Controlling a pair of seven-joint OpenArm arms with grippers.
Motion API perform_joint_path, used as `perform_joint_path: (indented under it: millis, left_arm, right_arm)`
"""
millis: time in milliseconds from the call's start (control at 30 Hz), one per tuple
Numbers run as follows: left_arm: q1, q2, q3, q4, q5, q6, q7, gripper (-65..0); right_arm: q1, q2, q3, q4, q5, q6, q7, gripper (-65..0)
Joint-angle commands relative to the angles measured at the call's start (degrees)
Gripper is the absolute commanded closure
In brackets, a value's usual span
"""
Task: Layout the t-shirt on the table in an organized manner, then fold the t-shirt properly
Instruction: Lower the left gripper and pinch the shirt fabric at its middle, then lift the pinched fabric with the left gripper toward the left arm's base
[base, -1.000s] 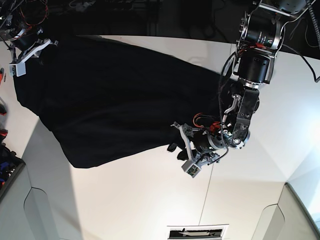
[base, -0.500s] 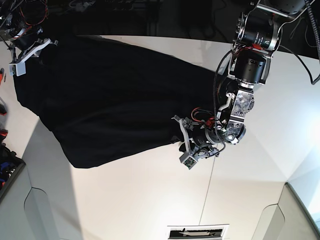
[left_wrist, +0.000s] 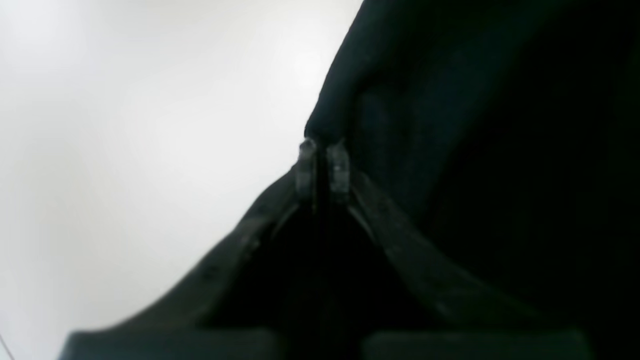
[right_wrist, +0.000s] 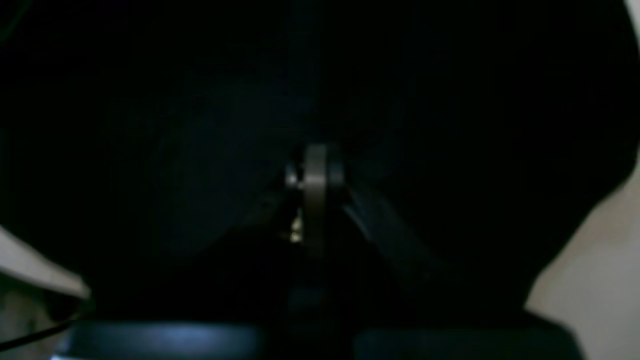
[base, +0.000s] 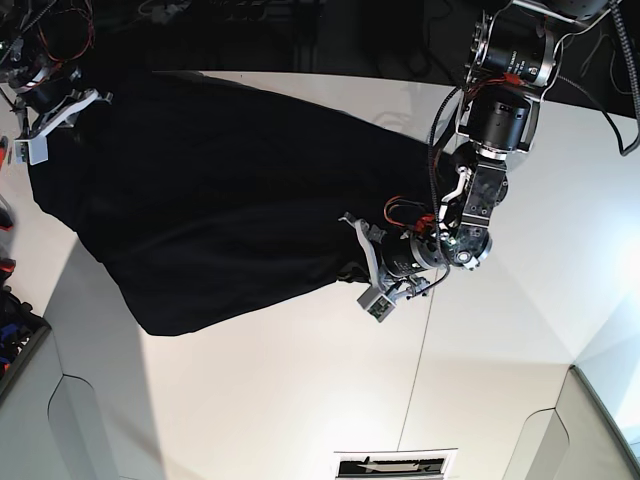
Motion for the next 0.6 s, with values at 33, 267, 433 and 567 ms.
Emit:
perform_joint_path:
  millis: [33,267,433,567]
  left_arm:
    - [-0.94,-0.9,0.0,1.64,0.33,-0.71,0.09,0.0]
    - [-0.96,-4.98,0.0,12.85,1.6,0.59,0.0,0.0]
    - [-0.87,-7.82,0.0,20.5,1.22,2.91,4.76,0.0]
    - [0.42,-10.75,0.0,28.57,-4.26,2.62,10.93,0.0]
  right_arm:
    - [1.29,0.83,0.48,0.85,-1.14,0.22,1.44,0.0]
    - [2.16,0.83,0.46,-0.96,-2.62,0.2,3.1,0.0]
    - [2.16,0.83,0.46,-4.83,-2.78,0.2,4.55,0.0]
    - [2.19,0.81,0.46,-7.28,-2.78,0.2,5.68,0.0]
